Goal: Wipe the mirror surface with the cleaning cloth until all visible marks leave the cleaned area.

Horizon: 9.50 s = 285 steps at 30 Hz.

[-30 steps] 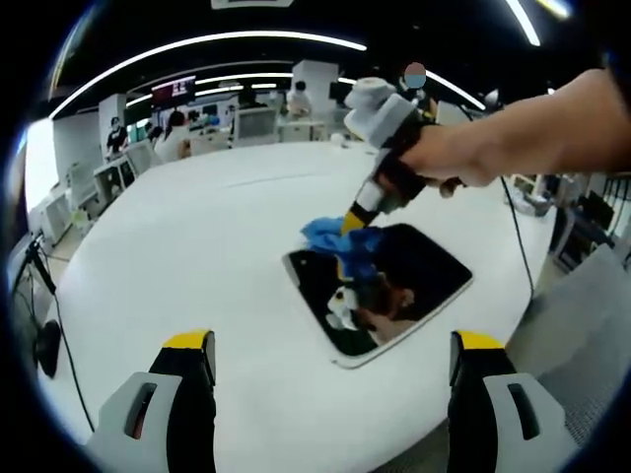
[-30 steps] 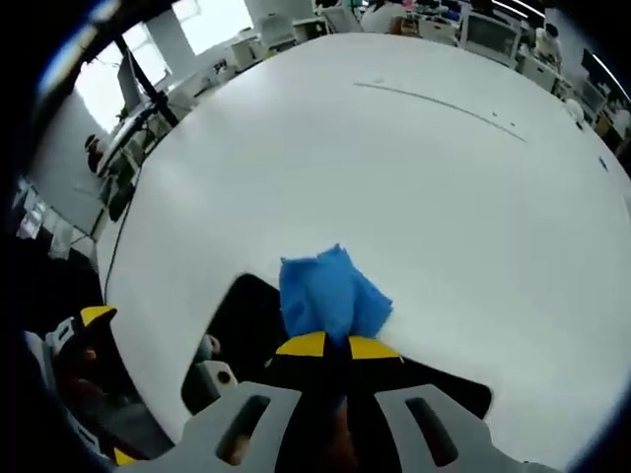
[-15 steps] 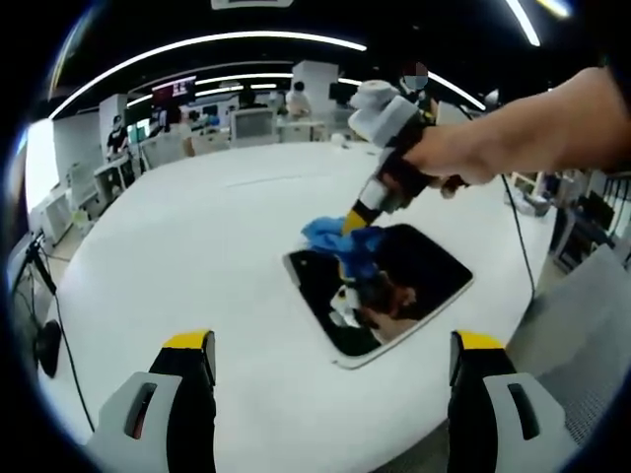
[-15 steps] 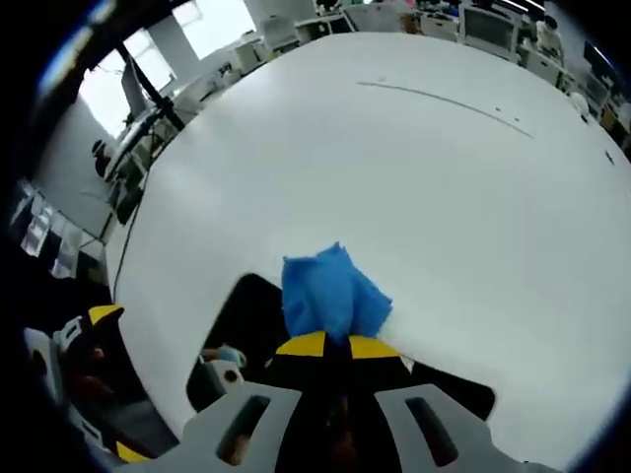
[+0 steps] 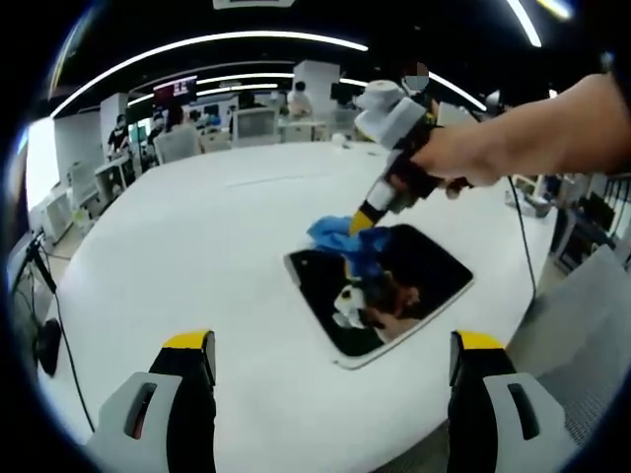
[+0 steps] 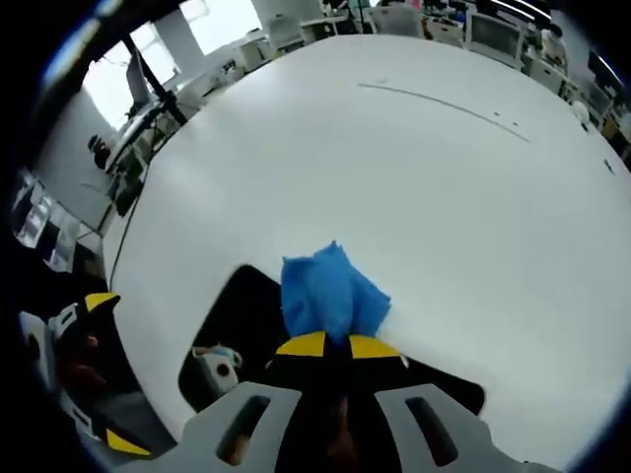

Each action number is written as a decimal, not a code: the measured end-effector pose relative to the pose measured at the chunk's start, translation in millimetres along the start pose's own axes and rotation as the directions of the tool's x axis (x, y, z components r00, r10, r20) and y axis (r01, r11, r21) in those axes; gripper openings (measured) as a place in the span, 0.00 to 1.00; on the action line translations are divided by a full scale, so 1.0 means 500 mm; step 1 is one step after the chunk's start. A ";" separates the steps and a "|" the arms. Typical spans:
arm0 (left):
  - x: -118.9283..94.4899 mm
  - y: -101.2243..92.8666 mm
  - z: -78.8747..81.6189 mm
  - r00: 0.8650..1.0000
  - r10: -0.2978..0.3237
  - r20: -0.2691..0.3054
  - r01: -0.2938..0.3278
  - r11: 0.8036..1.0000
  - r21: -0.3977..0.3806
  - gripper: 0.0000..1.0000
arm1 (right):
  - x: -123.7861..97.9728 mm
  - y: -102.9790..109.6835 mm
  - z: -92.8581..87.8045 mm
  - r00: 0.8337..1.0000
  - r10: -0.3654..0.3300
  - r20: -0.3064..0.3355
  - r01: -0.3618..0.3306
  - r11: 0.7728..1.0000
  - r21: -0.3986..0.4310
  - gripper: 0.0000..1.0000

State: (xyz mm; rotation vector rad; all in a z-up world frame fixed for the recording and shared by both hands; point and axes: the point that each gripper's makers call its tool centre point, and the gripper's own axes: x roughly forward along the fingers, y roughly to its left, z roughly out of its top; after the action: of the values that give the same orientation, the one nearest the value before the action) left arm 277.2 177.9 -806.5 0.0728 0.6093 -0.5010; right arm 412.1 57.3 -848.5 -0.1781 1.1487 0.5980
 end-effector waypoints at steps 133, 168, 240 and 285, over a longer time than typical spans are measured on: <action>-0.006 0.002 0.014 0.999 0.017 0.028 -0.018 1.000 0.017 0.99 | -0.075 0.025 -0.186 0.998 -0.052 0.034 0.053 0.998 -0.029 0.01; -0.008 0.010 0.010 0.999 0.033 0.025 -0.033 0.999 0.000 0.99 | -0.093 0.069 -0.246 0.999 -0.030 0.042 0.035 0.993 -0.113 0.01; -0.007 0.003 0.007 1.000 0.021 0.008 -0.021 1.000 0.016 0.99 | -0.137 -0.032 -0.303 0.998 -0.030 0.050 0.032 0.998 -0.046 0.01; -0.004 0.005 0.004 1.000 0.015 0.008 -0.015 1.000 0.003 0.99 | -0.091 -0.129 -0.168 0.994 -0.099 0.046 0.100 0.995 -0.023 0.01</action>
State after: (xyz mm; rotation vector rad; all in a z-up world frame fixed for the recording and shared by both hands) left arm 278.1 180.6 -803.9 0.0777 0.5995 -0.4874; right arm 366.6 -48.2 -853.3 -0.2408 1.0834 0.5261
